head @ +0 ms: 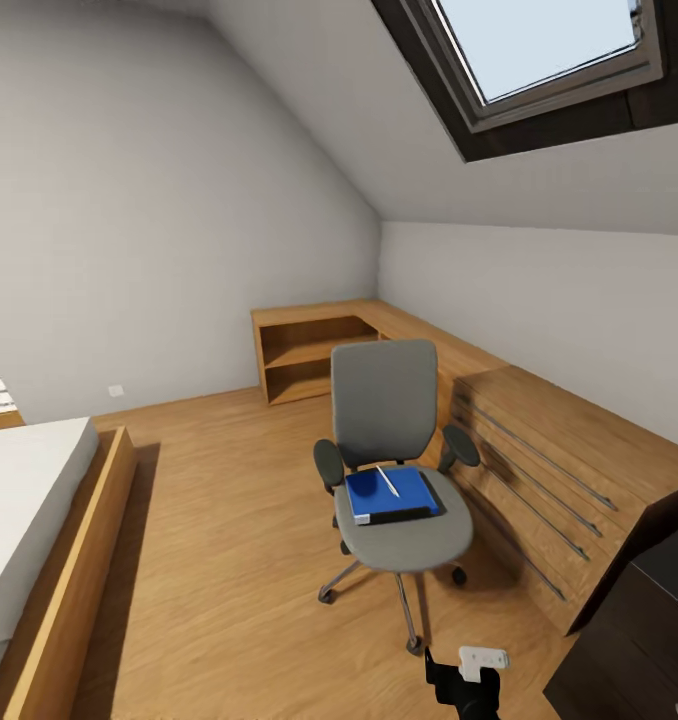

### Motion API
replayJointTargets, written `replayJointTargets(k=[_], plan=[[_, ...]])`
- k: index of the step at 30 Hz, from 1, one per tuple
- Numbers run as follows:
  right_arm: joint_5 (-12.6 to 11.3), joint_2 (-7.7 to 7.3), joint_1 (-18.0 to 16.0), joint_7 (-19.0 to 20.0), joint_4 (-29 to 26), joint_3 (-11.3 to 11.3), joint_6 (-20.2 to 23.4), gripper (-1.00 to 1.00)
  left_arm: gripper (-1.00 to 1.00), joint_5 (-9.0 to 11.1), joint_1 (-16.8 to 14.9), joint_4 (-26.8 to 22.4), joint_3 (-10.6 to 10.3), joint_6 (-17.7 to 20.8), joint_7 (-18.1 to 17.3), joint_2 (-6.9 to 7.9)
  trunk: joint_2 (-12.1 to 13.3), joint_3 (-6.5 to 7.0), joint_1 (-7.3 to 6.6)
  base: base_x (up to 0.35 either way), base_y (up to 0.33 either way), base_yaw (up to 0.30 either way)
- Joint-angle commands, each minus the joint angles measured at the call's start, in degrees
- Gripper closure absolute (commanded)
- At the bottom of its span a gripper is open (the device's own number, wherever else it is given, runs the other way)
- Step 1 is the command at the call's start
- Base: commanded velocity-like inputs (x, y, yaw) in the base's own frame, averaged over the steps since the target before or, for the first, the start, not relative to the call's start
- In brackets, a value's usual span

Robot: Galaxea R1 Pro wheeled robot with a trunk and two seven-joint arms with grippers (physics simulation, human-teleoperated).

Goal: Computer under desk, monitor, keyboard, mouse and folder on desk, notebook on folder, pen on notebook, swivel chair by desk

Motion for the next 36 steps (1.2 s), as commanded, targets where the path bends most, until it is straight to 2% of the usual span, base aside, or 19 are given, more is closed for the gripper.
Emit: replayJointTargets(k=[1, 8, 23, 32, 35, 36], plan=[[0.3, 0.01, -0.1, -0.1, 0.1, -0.4, -0.2, -1.0, -1.0, 0.3, 0.0, -0.1, -0.1, 0.0, 0.1, -0.01, 0.0, -0.05, 0.0, 0.0, 0.0, 0.007], [0.3, -0.15, -0.1, -0.1, 0.1, -0.4, -0.2, -1.0, -1.0, 0.3, 0.0, -0.1, -0.1, -0.1, 0.1, -0.01, 0.0, -0.05, 0.0, 0.014, 0.0, 0.002], [0.4, -0.52, -0.1, -0.1, -0.1, -0.4, -0.2, -1.0, -1.0, 0.2, 0.0, -0.1, -0.1, -0.1, 0.1, -0.03, 0.0, -0.05, 0.0, 0.259, 0.0, 0.0], [0.3, -2.39, -0.1, -0.4, -0.4, -0.6, 0.6, -1.0, -1.0, 0.2, 0.0, -0.1, -0.1, -0.1, 0.1, -0.01, 0.0, -0.05, 0.0, 0.067, 0.0, 0.0], [0.2, -2.98, -0.2, -0.7, -2.0, -0.6, 5.2, -1.0, -1.0, 0.2, 0.0, -0.1, -0.1, -0.1, 0.1, -0.01, 0.0, -0.05, 0.0, 0.006, 0.0, 0.0], [0.1, -4.12, -0.3, -0.9, -8.7, -0.8, 17.2, -1.0, -1.0, 0.3, 0.0, -0.1, -0.1, -0.1, 0.2, -0.01, 0.0, -0.05, 0.0, 0.001, 0.0, 0.0]])
